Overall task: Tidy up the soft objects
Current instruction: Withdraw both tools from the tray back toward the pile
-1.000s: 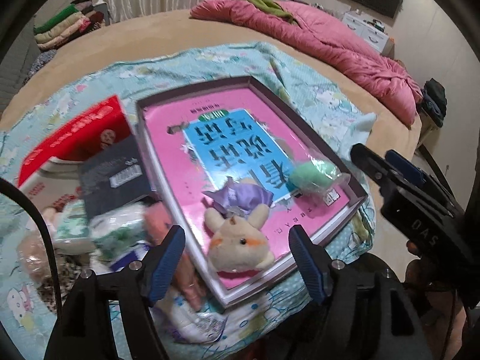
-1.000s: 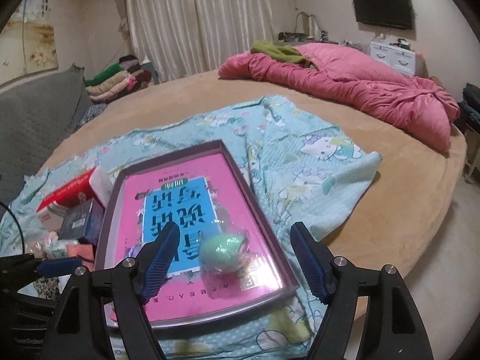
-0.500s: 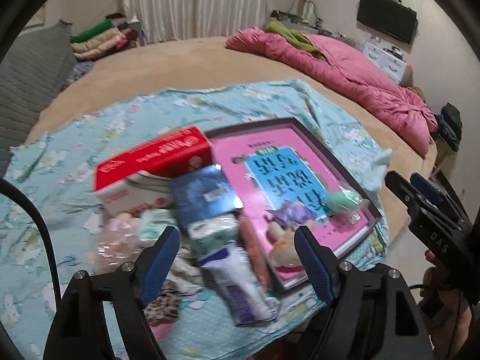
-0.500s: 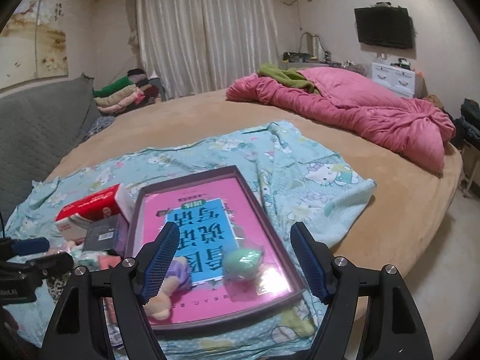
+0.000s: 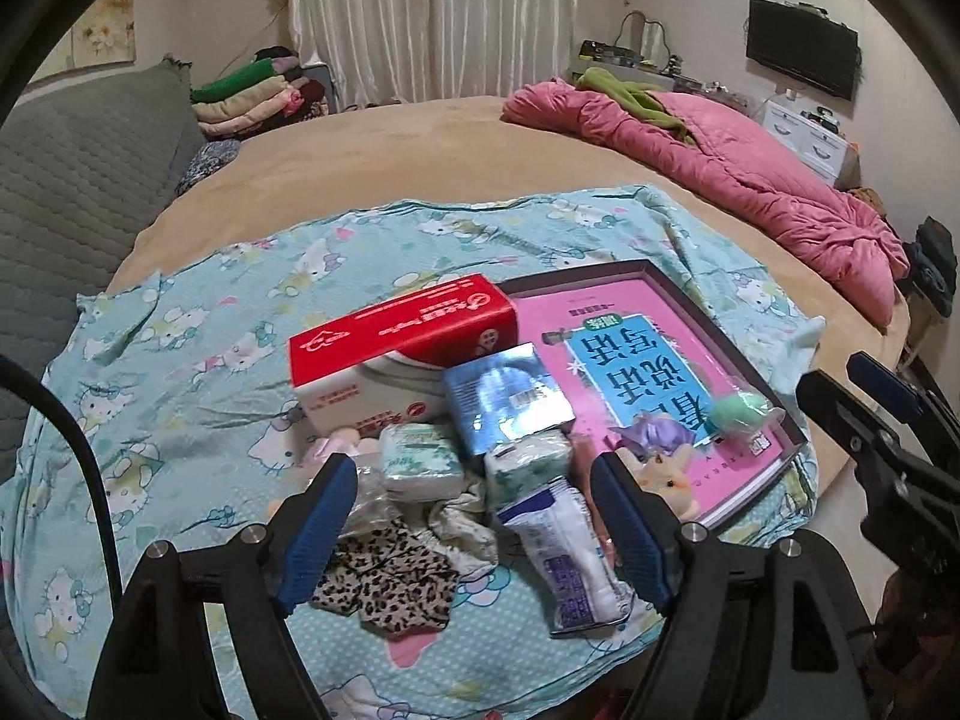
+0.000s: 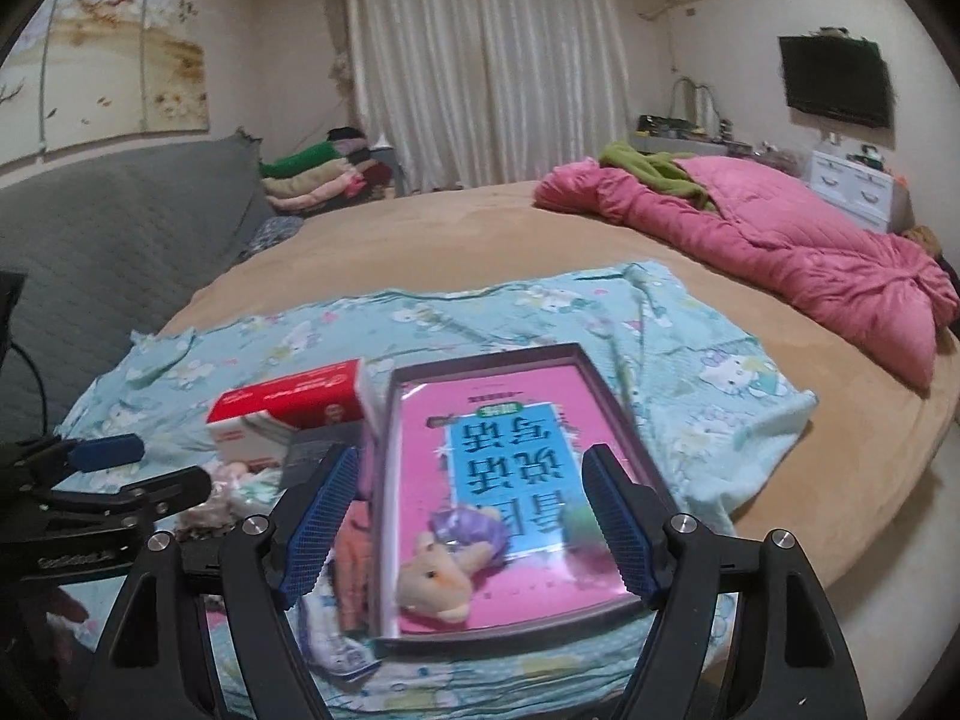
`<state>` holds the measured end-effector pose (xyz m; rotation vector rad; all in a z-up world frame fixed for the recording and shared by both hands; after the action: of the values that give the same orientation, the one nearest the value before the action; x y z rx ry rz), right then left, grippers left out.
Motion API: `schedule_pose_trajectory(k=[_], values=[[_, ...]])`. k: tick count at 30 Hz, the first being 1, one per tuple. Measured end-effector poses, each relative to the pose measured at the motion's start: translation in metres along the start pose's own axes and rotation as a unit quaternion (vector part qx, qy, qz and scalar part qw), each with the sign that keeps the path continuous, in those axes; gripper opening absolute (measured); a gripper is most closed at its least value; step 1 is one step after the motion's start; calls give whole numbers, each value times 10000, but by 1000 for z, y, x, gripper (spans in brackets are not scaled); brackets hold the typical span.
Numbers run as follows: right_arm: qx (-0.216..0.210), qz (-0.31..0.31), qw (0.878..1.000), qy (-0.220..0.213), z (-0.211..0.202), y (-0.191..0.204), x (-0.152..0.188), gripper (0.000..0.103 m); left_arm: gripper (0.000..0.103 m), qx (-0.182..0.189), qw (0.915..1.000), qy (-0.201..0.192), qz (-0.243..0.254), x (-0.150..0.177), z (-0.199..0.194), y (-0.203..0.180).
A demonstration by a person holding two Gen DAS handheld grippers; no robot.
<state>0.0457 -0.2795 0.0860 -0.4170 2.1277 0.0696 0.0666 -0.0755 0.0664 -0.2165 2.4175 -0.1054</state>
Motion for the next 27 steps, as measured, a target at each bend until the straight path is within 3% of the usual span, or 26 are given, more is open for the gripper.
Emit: schedule_pose_trajectory(k=[11, 27], values=[[-172, -325, 9992, 151, 2, 29, 2, 78, 80, -120, 9995, 36, -273, 2, 0, 31], [-398, -656, 9958, 504, 12, 62, 14, 78, 80, -440, 9944, 70, -961, 5, 6, 109]])
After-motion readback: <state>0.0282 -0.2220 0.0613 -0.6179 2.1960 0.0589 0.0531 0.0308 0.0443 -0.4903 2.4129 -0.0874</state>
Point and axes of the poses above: each gripper's, at about its wrist camera, not at the fingertips, and z roughly the way its jaws point, y to its left, x to its underside, the point moved 1 cm from there along z, roughly the way its jaws point, and after that the axes turned 11 degrees about -z, right-handed, at the moved point
